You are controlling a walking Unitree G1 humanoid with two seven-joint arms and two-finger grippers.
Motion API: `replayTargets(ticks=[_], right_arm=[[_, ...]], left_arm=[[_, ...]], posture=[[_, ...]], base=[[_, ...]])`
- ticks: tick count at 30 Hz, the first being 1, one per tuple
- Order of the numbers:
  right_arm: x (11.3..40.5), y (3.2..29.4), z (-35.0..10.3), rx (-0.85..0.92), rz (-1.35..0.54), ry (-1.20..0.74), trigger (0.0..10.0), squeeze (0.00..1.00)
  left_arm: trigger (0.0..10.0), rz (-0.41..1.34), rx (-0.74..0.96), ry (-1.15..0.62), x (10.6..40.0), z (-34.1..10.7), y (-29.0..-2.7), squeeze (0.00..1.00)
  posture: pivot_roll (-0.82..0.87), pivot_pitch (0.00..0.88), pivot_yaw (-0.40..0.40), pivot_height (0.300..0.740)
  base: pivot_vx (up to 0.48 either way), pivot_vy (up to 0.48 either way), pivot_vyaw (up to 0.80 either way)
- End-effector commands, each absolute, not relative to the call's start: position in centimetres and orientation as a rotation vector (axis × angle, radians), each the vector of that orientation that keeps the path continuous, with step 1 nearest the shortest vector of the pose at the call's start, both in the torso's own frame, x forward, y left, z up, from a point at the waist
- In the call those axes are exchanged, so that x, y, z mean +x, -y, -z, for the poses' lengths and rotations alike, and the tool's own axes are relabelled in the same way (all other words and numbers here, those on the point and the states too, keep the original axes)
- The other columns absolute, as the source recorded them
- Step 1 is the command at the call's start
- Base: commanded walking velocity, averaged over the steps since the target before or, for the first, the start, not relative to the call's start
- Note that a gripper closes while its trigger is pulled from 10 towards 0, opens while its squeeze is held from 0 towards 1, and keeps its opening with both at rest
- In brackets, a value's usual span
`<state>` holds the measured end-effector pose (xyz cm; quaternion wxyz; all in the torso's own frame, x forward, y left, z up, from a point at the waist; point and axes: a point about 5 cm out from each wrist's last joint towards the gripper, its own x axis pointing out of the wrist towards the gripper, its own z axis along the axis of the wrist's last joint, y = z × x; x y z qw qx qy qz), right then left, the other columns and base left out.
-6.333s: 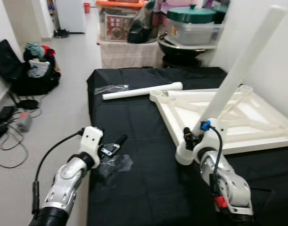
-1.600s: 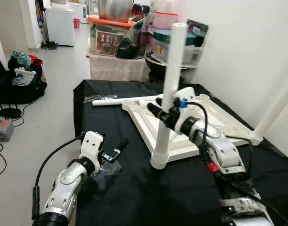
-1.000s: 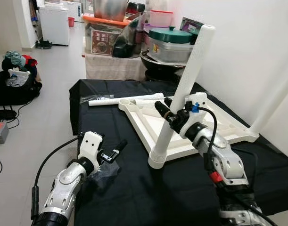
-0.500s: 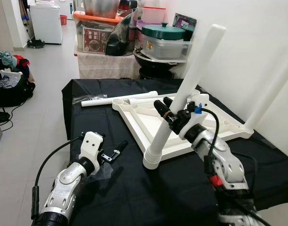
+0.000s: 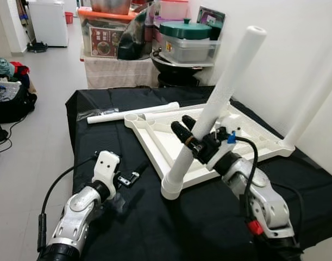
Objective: Building children table
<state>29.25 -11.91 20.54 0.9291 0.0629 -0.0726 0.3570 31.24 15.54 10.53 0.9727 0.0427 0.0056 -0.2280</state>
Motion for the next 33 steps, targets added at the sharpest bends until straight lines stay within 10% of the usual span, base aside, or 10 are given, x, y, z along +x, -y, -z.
replayTargets(ticks=[1, 33], right_arm=[[27.2, 10.7, -11.9, 0.199, -0.803, -0.381, 0.0, 0.0], [23.7, 9.7, -18.0, 0.31, -1.152, -0.229, 0.0, 0.0]], left_arm=[[10.0, 0.473, 0.083, -0.036, 31.2, -10.1, -15.2, 0.0], [10.0, 0.461, 0.085, -0.04, 31.2, -10.0, -15.6, 0.0]], posture=[[0.04, 0.0, -0.098, 0.74], [0.05, 0.0, -0.102, 0.74]], base=[[0.0, 0.0, 0.0], [0.0, 0.0, 0.0]])
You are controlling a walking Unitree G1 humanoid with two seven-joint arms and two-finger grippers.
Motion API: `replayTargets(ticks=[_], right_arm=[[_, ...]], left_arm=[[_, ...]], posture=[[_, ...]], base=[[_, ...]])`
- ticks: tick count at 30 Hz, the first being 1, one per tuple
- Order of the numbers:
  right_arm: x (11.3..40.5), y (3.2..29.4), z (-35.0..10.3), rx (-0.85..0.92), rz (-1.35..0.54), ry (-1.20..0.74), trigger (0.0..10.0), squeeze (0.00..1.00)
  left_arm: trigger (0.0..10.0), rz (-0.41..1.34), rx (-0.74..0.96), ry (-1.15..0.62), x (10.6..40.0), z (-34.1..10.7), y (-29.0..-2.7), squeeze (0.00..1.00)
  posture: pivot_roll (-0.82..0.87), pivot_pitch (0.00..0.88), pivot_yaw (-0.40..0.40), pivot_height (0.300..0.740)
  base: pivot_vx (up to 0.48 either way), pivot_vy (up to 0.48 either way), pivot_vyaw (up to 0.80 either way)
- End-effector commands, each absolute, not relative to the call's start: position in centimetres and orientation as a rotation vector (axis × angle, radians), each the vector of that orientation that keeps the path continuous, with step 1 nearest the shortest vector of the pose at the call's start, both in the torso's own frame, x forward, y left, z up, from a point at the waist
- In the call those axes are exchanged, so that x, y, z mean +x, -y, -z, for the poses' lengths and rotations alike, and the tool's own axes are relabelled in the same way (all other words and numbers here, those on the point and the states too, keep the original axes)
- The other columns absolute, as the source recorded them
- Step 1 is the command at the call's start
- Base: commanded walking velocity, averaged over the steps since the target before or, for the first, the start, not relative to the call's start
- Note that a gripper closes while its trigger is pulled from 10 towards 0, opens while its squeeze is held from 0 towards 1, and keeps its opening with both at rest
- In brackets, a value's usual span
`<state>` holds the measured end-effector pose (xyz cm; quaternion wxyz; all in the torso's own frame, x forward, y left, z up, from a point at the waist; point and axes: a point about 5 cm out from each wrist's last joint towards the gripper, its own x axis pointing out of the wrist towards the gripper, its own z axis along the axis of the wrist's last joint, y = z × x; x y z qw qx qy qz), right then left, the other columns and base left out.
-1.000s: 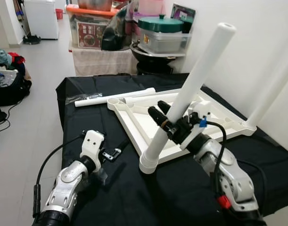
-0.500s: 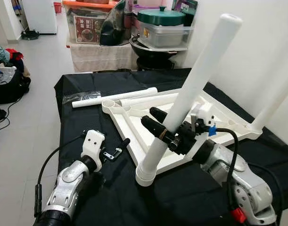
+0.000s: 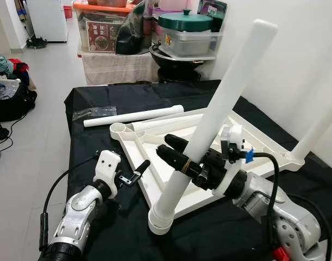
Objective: Building children table
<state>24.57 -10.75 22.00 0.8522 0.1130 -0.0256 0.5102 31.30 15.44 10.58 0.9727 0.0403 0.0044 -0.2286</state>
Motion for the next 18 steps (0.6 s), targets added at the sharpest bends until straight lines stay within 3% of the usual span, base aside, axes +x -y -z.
replayTargets(ticks=[1, 18], right_arm=[[23.7, 9.7, -18.0, 0.31, -1.152, -0.229, 0.0, 0.0], [25.0, 11.0, -15.8, 0.152, -0.961, -0.313, 0.0, 0.0]], left_arm=[[10.0, 0.461, 0.085, -0.04, 31.2, -10.0, -15.6, 0.0], [10.0, 0.47, 0.088, -0.04, 31.3, -10.0, -15.4, 0.0]], posture=[[0.05, 0.0, -0.102, 0.74], [0.04, 0.0, -0.093, 0.74]], base=[[0.0, 0.0, 0.0], [0.0, 0.0, 0.0]])
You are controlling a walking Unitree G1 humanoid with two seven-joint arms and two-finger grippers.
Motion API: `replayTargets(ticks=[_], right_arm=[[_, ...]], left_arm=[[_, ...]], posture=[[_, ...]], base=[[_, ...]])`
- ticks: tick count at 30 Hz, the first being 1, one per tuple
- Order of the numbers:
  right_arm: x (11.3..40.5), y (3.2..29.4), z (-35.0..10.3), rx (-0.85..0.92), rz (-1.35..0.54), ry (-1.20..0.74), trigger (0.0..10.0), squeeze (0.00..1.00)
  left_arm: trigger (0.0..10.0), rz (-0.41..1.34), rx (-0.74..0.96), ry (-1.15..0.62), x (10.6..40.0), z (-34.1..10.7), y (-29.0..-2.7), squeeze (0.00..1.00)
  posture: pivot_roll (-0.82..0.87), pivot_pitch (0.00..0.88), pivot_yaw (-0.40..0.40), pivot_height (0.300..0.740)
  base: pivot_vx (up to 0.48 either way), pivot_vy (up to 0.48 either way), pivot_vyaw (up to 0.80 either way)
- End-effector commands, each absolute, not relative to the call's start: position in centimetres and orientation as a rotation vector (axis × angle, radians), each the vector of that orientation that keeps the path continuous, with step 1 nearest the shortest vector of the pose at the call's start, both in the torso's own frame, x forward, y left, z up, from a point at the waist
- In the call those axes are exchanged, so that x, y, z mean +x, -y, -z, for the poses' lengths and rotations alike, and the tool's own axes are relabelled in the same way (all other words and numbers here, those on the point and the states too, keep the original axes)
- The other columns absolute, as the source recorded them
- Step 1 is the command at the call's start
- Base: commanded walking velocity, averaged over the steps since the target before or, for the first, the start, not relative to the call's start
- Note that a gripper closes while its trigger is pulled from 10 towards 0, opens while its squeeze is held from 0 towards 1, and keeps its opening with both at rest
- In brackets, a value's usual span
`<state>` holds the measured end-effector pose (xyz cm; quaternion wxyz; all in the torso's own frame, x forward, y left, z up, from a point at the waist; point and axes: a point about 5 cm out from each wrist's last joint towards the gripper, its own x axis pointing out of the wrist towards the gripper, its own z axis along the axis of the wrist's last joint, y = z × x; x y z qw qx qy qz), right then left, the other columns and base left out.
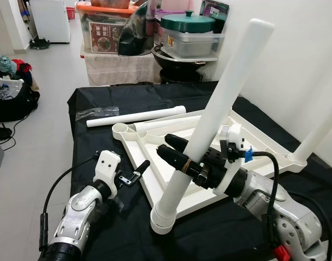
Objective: Building children table
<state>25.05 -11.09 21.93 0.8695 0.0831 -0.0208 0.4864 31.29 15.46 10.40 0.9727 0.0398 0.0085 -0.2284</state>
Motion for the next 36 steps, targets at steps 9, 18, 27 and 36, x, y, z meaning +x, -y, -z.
replayTargets(ticks=[9, 18, 27, 36], right_arm=[[26.1, 11.2, -14.5, 0.093, -0.811, -0.379, 0.0, 0.0], [26.2, 11.2, -14.2, 0.088, -0.783, -0.386, 0.0, 0.0], [26.8, 11.8, -13.6, 0.058, -0.66, -0.397, 0.0, 0.0], [28.1, 13.4, -12.3, 0.039, -0.391, -0.444, 0.0, 0.0]], left_arm=[[10.0, 0.466, 0.084, -0.04, 31.3, -9.9, -15.3, 0.0], [10.0, 0.465, 0.082, -0.04, 31.3, -9.9, -15.3, 0.0], [10.0, 0.468, 0.08, -0.039, 31.4, -9.9, -15.2, 0.0], [10.0, 0.47, 0.079, -0.039, 31.4, -9.8, -15.1, 0.0]], posture=[[0.04, 0.0, -0.099, 0.74], [0.04, 0.0, -0.098, 0.74], [0.03, 0.0, -0.099, 0.74], [0.03, 0.0, -0.101, 0.74]], base=[[0.0, 0.0, 0.0], [0.0, 0.0, 0.0], [0.0, 0.0, 0.0], [0.0, 0.0, 0.0]])
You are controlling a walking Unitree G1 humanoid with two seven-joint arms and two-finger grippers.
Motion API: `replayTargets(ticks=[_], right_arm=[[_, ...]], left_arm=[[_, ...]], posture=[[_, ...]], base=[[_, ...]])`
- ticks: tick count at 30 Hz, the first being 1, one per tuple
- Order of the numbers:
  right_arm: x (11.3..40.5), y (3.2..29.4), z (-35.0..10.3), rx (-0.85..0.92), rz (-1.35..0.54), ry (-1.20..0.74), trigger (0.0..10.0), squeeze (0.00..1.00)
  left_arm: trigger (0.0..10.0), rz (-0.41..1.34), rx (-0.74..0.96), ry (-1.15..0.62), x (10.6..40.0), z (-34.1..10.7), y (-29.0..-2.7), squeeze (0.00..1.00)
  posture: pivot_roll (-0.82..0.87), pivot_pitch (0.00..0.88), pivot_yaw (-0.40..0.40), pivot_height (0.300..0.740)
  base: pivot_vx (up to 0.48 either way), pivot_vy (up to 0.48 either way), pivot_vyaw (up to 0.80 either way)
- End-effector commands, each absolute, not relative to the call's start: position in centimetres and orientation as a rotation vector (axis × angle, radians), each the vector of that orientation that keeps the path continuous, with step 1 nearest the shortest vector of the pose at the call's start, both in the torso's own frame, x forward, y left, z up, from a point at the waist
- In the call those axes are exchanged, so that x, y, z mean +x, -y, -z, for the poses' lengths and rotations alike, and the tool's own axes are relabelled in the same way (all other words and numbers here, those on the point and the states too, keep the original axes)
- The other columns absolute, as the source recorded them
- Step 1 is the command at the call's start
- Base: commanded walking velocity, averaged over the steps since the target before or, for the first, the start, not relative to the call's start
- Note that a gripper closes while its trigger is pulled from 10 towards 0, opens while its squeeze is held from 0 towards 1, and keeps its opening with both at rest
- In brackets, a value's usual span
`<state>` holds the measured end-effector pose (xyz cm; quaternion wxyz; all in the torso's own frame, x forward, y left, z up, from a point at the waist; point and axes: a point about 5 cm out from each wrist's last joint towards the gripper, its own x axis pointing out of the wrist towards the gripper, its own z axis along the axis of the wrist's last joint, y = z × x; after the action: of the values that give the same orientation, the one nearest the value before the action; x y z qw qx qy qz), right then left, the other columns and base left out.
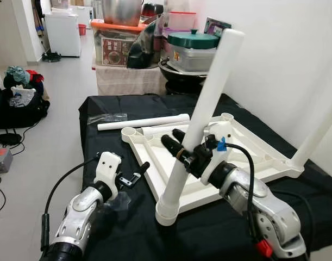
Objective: Building children table
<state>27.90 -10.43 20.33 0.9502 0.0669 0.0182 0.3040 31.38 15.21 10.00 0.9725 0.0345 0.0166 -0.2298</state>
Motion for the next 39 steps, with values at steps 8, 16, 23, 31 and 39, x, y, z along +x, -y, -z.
replayTargets(ticks=[8, 16, 23, 31, 39], right_arm=[[28.1, 14.6, -11.5, -0.067, -0.211, -0.433, 0.0, 0.0], [27.8, 14.5, -11.1, -0.15, -0.213, -0.446, 0.0, 0.0], [28.1, 14.9, -10.7, -0.107, -0.133, -0.463, 0.0, 0.0], [28.2, 15.4, -10.4, 0.062, -0.008, -0.482, 0.0, 0.0], [28.3, 15.7, -10.1, 0.091, 0.014, -0.483, 0.0, 0.0]], left_arm=[[10.0, 0.466, 0.08, -0.038, 31.4, -9.8, -15.1, 0.0], [10.0, 0.464, 0.08, -0.038, 31.4, -9.8, -15.1, 0.0], [10.0, 0.459, 0.076, -0.04, 31.4, -9.7, -15.1, 0.0], [10.0, 0.459, 0.074, -0.044, 31.4, -9.6, -15.2, 0.0], [10.0, 0.463, 0.077, -0.046, 31.4, -9.6, -15.2, 0.0]], posture=[[0.03, 0.0, -0.103, 0.74], [0.03, 0.0, -0.104, 0.74], [0.03, 0.0, -0.108, 0.74], [0.02, 0.0, -0.1, 0.74], [0.02, 0.0, -0.097, 0.74]], base=[[0.0, 0.0, 0.0], [0.0, 0.0, 0.0], [0.0, 0.0, 0.0], [0.0, 0.0, 0.0], [0.0, 0.0, 0.0]])
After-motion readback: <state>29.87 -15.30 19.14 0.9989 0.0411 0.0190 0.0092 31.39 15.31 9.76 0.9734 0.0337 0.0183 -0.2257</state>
